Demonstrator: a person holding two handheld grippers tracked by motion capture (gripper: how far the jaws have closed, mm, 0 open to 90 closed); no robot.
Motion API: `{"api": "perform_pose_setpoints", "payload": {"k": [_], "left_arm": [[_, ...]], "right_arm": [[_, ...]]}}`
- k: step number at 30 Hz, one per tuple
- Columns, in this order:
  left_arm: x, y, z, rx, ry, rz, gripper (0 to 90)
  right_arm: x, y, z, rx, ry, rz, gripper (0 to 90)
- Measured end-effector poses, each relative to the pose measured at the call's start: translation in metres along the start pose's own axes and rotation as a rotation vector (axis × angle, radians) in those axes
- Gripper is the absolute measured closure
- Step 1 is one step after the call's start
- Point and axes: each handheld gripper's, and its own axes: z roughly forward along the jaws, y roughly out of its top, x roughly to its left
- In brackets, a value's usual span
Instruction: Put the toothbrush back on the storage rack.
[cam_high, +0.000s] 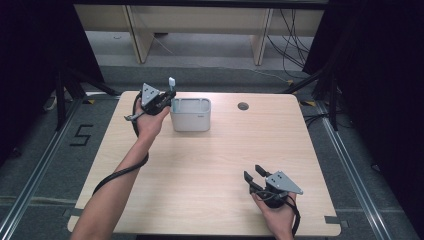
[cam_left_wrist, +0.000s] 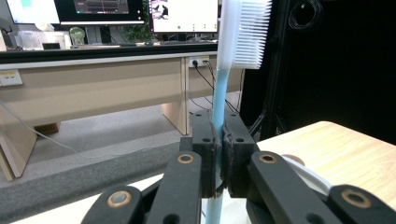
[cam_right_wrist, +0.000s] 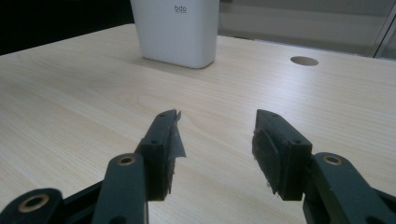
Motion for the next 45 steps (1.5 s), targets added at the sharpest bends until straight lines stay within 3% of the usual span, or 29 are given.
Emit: {"api": "perform_pose_setpoints", "payload": {"k": [11, 13, 16, 17, 20, 23, 24, 26, 28, 30, 33, 37, 45], "left_arm": [[-0.002, -0.004, 0.001, 0.029, 0.003, 0.002, 85.0], [-0.002, -0.006, 0.001, 0.038, 0.004, 0.001, 85.0], [-0.003, -0.008, 0.001, 0.058, 0.002, 0.005, 85.0], [-0.003, -0.008, 0.001, 0.063, 0.003, 0.003, 85.0], [-0.002, -0.012, 0.000, 0.074, 0.006, -0.007, 85.0], [-0.001, -0.016, -0.001, 0.075, 0.008, -0.015, 85.0], [-0.001, -0.017, -0.001, 0.077, 0.009, -0.018, 85.0], [-0.001, -0.018, -0.002, 0.082, 0.007, -0.020, 84.9], [-0.002, -0.020, -0.002, 0.084, 0.007, -0.023, 84.9], [-0.001, -0.022, -0.002, 0.090, 0.007, -0.026, 84.9], [-0.001, -0.024, -0.002, 0.095, 0.008, -0.030, 84.9], [0.000, -0.026, -0.003, 0.101, 0.007, -0.028, 84.9], [0.002, -0.030, -0.003, 0.129, 0.013, -0.037, 84.8]], "right_arm": [[-0.002, 0.000, 0.000, -0.004, -0.008, -0.021, 50.5], [-0.001, 0.000, -0.001, -0.007, 0.011, 0.009, 50.5], [-0.004, 0.001, -0.002, -0.003, -0.007, -0.022, 50.4], [-0.002, 0.001, -0.002, 0.005, 0.005, 0.001, 50.4], [-0.002, 0.001, -0.002, -0.003, 0.008, 0.010, 50.4], [-0.002, 0.001, -0.002, 0.006, 0.005, 0.003, 50.4], [-0.004, 0.001, -0.002, -0.003, -0.008, -0.021, 50.4], [-0.001, 0.000, -0.001, -0.009, 0.011, 0.010, 50.4], [-0.002, 0.000, -0.001, -0.002, 0.000, -0.009, 50.3], [0.000, 0.000, 0.000, 0.003, 0.011, 0.013, 50.3], [-0.002, 0.001, -0.001, 0.000, -0.008, -0.017, 50.3], [-0.002, 0.000, -0.001, 0.002, -0.006, -0.024, 50.2], [-0.001, 0.000, -0.001, 0.010, 0.003, 0.001, 50.1]]}}
